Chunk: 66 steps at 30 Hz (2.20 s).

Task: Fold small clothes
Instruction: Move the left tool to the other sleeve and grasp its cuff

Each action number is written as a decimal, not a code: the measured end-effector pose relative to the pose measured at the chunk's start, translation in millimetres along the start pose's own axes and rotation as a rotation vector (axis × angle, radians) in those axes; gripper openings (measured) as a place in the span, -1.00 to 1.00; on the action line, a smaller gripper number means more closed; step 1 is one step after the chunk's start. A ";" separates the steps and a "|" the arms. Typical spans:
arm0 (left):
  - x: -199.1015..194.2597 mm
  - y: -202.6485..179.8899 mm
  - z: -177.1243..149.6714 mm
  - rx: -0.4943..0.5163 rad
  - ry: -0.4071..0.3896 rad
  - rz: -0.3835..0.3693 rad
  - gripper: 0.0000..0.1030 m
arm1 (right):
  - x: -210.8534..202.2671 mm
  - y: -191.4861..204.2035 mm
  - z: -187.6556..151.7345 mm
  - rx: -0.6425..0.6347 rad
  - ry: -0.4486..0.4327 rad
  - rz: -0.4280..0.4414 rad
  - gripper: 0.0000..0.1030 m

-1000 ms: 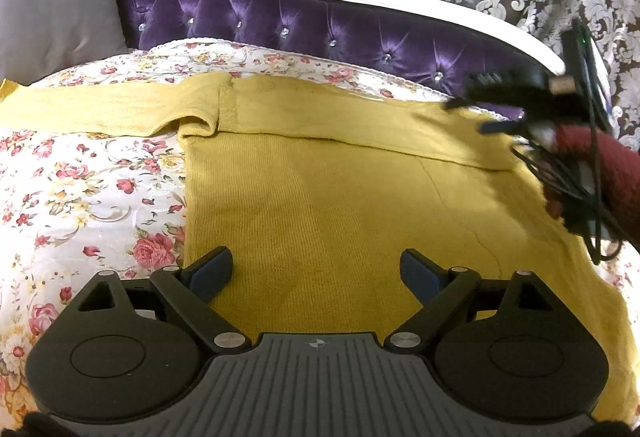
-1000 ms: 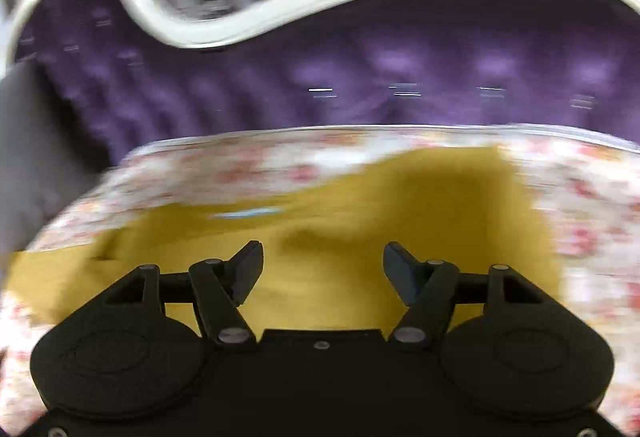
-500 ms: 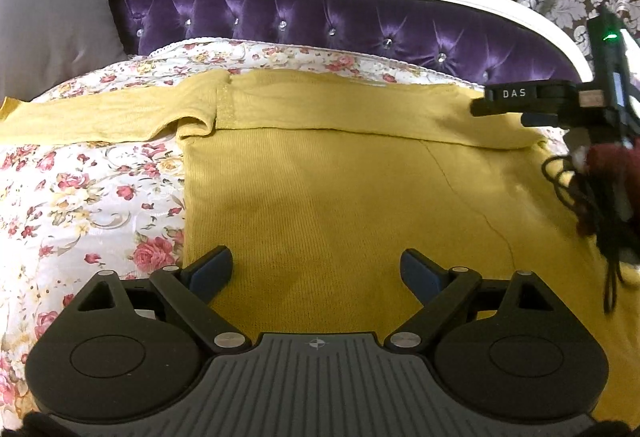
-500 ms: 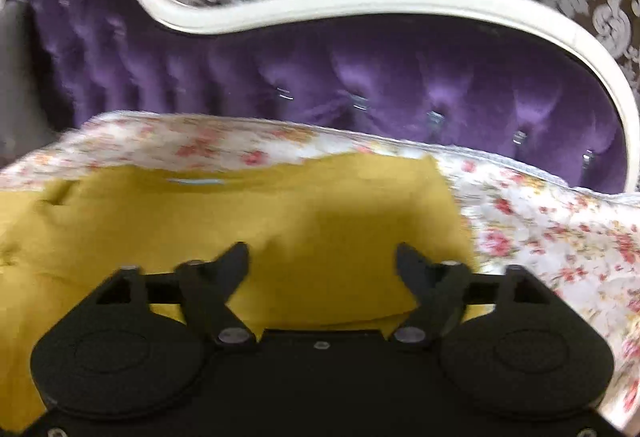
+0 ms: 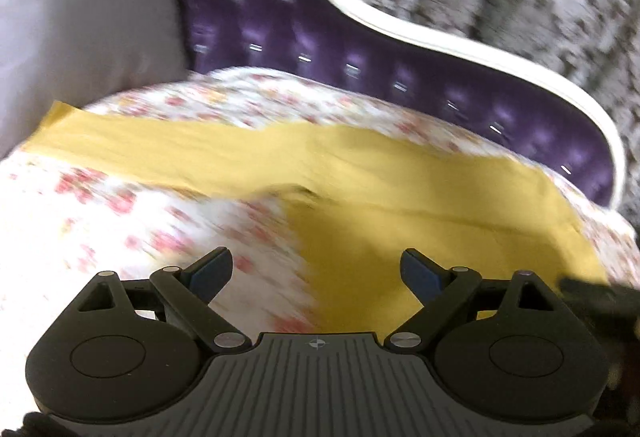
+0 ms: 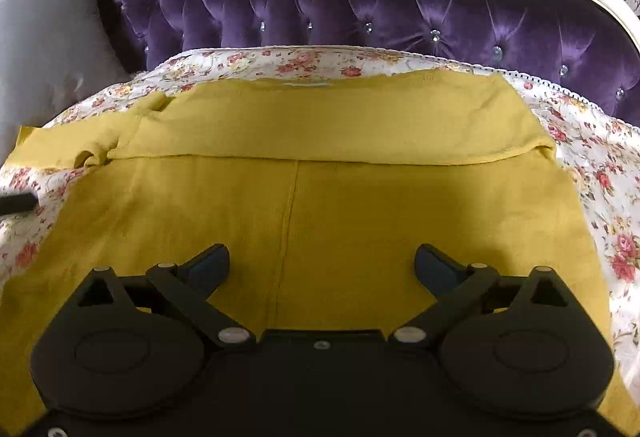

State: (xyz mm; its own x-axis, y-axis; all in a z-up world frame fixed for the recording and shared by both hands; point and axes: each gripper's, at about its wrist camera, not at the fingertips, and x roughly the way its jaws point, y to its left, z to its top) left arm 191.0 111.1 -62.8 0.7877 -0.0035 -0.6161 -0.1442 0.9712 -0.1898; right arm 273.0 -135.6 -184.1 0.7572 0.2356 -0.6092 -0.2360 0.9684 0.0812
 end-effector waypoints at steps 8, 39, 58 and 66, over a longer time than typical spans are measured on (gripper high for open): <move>40.6 114.8 39.0 -0.193 -0.051 0.109 0.78 | 1.7 0.9 -4.4 0.007 -0.002 0.002 0.99; 106.5 219.1 58.9 -0.261 -0.165 0.305 -0.12 | 2.0 1.0 -5.8 0.026 -0.001 0.011 1.00; 64.3 37.8 93.0 -0.025 -0.278 -0.058 -0.89 | -1.8 -7.6 -4.7 0.086 -0.010 0.064 1.00; 99.6 -83.5 76.1 0.106 -0.209 -0.348 -0.64 | -12.7 -15.7 -6.8 0.117 -0.008 0.082 0.99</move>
State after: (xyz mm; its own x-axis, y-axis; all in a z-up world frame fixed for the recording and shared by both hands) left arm 327.1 47.8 -50.1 0.8848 -0.2975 -0.3587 0.2056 0.9400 -0.2724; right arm 263.0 -154.4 -183.0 0.7435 0.3145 -0.5902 -0.2248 0.9487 0.2223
